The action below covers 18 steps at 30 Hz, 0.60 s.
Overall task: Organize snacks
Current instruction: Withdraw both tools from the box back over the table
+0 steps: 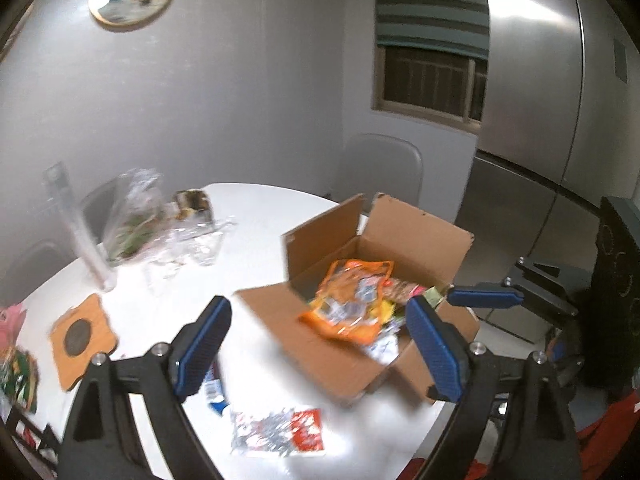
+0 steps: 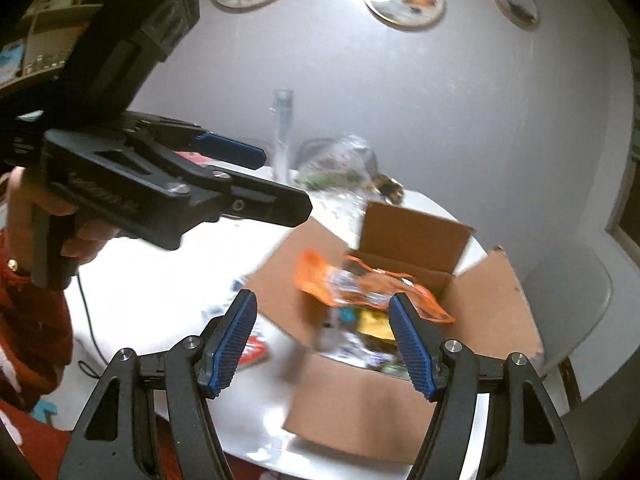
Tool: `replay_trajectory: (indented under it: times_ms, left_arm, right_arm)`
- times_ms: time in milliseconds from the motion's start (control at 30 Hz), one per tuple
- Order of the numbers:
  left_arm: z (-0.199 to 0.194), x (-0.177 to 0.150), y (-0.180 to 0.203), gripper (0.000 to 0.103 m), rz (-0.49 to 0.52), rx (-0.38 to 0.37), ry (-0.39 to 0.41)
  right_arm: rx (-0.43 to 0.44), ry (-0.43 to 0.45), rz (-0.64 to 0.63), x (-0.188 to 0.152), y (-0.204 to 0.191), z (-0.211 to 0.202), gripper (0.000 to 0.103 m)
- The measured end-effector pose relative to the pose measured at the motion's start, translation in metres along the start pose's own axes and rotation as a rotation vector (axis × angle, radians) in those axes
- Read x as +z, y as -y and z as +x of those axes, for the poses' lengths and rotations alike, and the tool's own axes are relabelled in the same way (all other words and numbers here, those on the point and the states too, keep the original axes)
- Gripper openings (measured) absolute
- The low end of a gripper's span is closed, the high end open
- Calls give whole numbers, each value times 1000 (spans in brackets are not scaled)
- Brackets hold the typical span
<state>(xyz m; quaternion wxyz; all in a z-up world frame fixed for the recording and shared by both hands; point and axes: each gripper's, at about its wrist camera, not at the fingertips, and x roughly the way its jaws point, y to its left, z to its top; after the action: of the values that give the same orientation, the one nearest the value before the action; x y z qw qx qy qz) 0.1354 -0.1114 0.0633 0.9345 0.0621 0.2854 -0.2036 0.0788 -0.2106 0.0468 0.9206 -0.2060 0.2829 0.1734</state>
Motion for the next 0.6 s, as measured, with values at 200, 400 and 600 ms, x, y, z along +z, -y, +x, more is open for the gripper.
replay_trajectory:
  times_ms: [200,400,600]
  left_arm:
    - [-31,-35,-29,87,-56,75,25]
    - [-44,-80,-58,87,-132,143,14]
    - [-35,-131,-82,87,-226,180,-28]
  right_arm:
    - [94,30,-58,5,-48,2,65]
    - [187,26,-99,-1,-91,15,65]
    - [226,3,-115,-18,-119,39,65]
